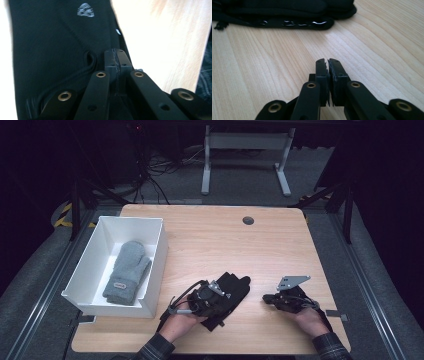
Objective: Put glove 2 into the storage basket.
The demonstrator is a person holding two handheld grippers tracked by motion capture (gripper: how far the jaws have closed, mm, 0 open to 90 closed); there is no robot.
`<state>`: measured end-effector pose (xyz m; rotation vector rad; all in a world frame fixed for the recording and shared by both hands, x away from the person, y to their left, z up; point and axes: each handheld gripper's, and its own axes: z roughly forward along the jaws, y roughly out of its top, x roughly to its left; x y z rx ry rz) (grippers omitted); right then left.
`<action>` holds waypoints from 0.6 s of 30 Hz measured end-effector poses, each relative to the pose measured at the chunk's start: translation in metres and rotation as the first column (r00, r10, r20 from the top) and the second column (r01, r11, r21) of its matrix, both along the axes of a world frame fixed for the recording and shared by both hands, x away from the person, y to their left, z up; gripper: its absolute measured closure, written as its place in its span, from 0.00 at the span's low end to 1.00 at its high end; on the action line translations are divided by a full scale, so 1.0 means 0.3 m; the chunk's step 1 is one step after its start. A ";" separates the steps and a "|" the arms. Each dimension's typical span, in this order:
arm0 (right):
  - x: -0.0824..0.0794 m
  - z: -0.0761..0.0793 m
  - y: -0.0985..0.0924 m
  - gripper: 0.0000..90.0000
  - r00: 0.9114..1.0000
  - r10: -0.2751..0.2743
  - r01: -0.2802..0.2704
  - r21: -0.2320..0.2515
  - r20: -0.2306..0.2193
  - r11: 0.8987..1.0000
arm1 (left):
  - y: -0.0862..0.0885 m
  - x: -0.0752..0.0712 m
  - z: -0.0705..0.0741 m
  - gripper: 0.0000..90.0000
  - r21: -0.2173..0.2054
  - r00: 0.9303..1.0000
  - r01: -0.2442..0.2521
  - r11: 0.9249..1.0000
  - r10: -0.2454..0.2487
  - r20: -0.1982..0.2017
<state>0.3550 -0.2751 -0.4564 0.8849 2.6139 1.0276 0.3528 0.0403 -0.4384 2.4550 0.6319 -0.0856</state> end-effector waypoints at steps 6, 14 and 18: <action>0.006 -0.004 -0.016 0.73 0.998 -0.051 0.051 -0.001 0.038 0.999 | 0.026 0.008 0.039 0.91 -0.039 0.999 -0.014 0.999 0.016 0.051; 0.022 -0.019 -0.036 0.43 0.989 -0.129 0.130 0.002 0.076 0.992 | 0.003 0.054 0.052 0.43 -0.034 0.988 -0.001 0.999 0.006 0.152; 0.026 -0.024 -0.040 0.38 0.986 -0.143 0.143 0.009 0.082 0.990 | -0.025 0.085 0.034 0.23 0.001 0.987 -0.012 1.000 0.012 0.161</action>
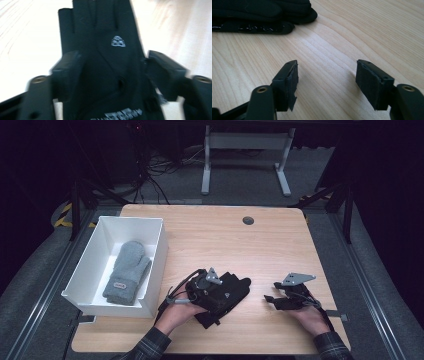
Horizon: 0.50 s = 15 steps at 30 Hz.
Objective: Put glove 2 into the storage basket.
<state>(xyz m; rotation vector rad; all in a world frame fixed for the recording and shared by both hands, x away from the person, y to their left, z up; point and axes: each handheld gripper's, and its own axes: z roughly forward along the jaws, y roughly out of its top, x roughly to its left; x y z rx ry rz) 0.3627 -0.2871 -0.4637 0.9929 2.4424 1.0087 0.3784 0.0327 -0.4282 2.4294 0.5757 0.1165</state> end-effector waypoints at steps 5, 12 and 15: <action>0.001 -0.004 -0.004 0.36 1.000 0.000 0.000 0.005 0.008 1.000 | -0.038 0.028 -0.033 0.16 0.044 0.999 -0.036 0.998 0.035 0.019; 0.000 -0.005 -0.004 0.36 1.000 0.000 0.000 0.009 0.012 1.000 | -0.058 0.037 -0.070 0.16 0.093 0.999 -0.033 0.995 0.032 0.015; -0.001 -0.006 -0.005 0.36 1.000 0.000 0.000 0.010 0.012 1.000 | -0.053 0.041 -0.078 0.17 0.078 0.999 -0.033 0.996 0.033 0.001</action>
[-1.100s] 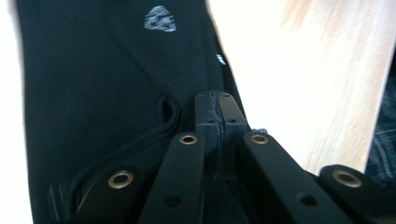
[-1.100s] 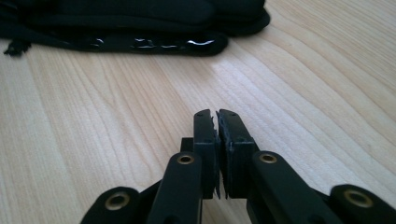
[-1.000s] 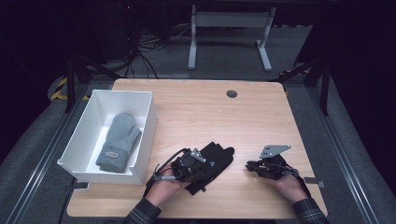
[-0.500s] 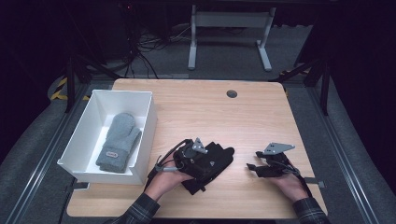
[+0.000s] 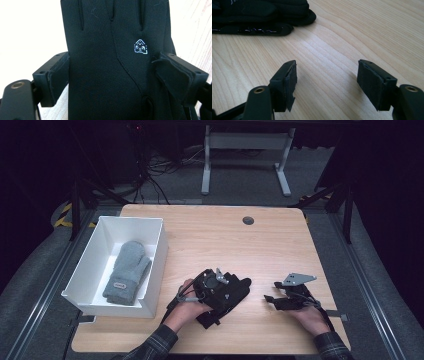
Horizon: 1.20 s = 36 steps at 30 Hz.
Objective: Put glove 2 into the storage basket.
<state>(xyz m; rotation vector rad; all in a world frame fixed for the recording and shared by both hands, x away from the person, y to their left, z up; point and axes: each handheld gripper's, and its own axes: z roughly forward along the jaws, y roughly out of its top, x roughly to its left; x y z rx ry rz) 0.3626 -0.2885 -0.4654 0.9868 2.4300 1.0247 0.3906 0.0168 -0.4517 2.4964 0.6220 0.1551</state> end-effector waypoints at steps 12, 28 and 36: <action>-0.001 -0.001 0.000 0.37 1.000 -0.001 0.001 0.003 0.002 1.000 | 0.008 -0.007 0.013 0.59 -0.038 0.996 0.045 0.998 -0.048 -0.080; -0.002 -0.014 -0.001 0.27 1.000 -0.013 0.013 0.022 0.020 1.000 | 0.044 -0.022 0.130 0.72 -0.094 0.996 0.004 0.996 -0.013 -0.093; -0.001 -0.014 -0.001 0.26 1.000 -0.019 0.019 0.019 0.018 1.000 | 0.086 -0.026 0.256 0.72 -0.106 0.997 -0.037 0.994 0.029 -0.076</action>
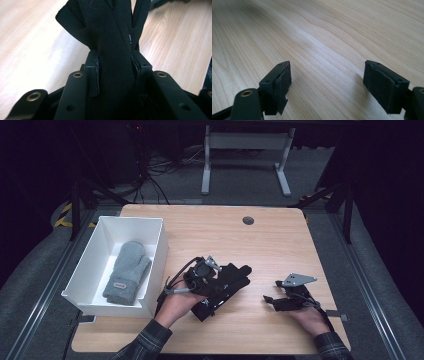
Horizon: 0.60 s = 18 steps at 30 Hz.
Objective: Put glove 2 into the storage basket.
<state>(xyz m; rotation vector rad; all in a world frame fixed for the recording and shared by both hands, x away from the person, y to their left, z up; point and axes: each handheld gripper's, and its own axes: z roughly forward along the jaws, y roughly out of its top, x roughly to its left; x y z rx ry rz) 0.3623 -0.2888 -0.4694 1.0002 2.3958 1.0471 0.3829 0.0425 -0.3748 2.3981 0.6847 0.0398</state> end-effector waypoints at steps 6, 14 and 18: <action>0.000 0.000 0.000 0.25 1.000 0.001 -0.001 -0.001 0.000 1.000 | 0.067 0.017 0.121 0.72 -0.012 0.999 -0.039 0.999 0.039 0.025; 0.000 0.000 0.000 0.25 1.000 0.001 -0.001 -0.001 0.001 1.000 | 0.162 0.046 0.242 0.72 -0.016 0.994 -0.096 0.995 0.096 0.048; 0.001 0.000 0.000 0.25 1.000 0.002 -0.002 0.000 0.000 1.000 | 0.220 0.059 0.299 0.72 -0.026 0.989 -0.130 0.991 0.131 0.063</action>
